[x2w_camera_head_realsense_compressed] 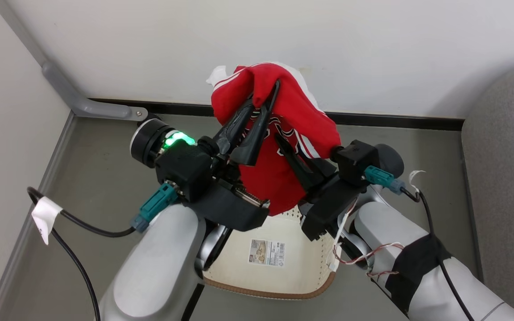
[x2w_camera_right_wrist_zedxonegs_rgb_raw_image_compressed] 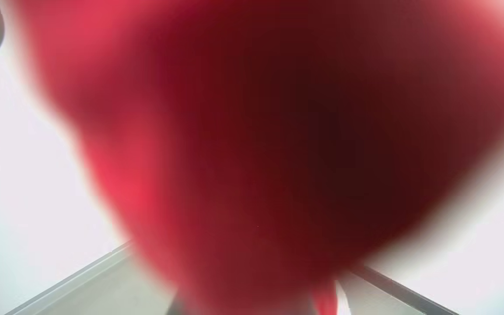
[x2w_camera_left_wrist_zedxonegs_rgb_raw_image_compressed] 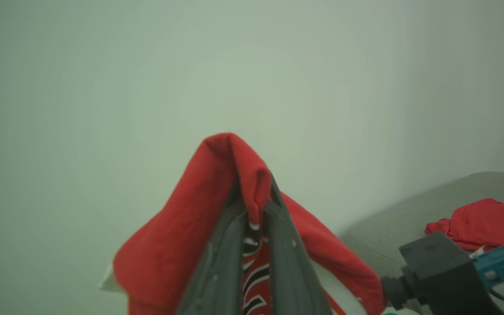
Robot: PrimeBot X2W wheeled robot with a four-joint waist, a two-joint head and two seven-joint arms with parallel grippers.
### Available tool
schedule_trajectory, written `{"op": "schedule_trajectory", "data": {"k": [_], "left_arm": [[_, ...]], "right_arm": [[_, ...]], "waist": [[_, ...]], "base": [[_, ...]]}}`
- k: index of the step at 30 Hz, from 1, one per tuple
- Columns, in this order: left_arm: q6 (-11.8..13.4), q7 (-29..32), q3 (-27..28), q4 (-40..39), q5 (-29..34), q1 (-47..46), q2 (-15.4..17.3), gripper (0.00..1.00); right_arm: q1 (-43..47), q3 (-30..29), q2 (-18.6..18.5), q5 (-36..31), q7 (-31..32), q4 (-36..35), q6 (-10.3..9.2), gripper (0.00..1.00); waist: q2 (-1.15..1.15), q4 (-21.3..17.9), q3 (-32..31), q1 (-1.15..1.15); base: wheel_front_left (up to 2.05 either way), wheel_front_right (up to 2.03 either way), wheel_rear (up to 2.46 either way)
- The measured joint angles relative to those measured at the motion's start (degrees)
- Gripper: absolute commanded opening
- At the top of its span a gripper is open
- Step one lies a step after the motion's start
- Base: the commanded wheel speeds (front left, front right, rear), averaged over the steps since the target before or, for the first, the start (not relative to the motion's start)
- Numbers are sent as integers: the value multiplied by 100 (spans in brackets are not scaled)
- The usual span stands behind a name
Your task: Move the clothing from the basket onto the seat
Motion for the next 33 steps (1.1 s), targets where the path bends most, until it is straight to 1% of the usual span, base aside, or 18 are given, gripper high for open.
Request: {"op": "schedule_trajectory", "data": {"k": [3,4,6,7,8,12,22,29,33], "left_arm": [[51,0,74,77,-57,8,-1,0],[71,0,118,97,-62,14,-1,5],[100,-1,190,147,-62,37,1,46],[101,-1,201,183,-62,47,0,85],[112,-1,209,220,-62,59,-1,100],[142,-1,246,414,-62,125,0,100],[151,-1,367,814,-62,270,58,100],[193,-1,519,865,-53,510,218,100],[193,-1,511,875,-41,655,229,100]], "right_arm": [[0,9,0,123,0,-4,0,0],[-2,31,-2,154,0,-18,0,0],[-23,81,1,207,0,-40,0,0],[-37,85,2,233,0,-40,0,0],[-51,85,0,257,1,-38,0,0],[-70,78,0,333,1,-33,0,0],[-73,-200,-1,380,1,66,-5,0],[-131,-369,2,380,1,100,-5,0],[-136,-572,-8,380,1,148,-5,0]], "waist": [[0,-8,5,0],[0,-16,6,0],[0,-48,9,0],[0,-68,10,0],[0,-87,10,0],[0,-158,4,0],[0,-266,-6,0],[0,-398,-14,0],[0,-514,-33,0]], "base": [[0,0,0],[0,0,0],[0,0,0],[0,0,0],[0,0,0],[0,0,0],[0,0,0],[0,0,0],[0,0,0]]}}
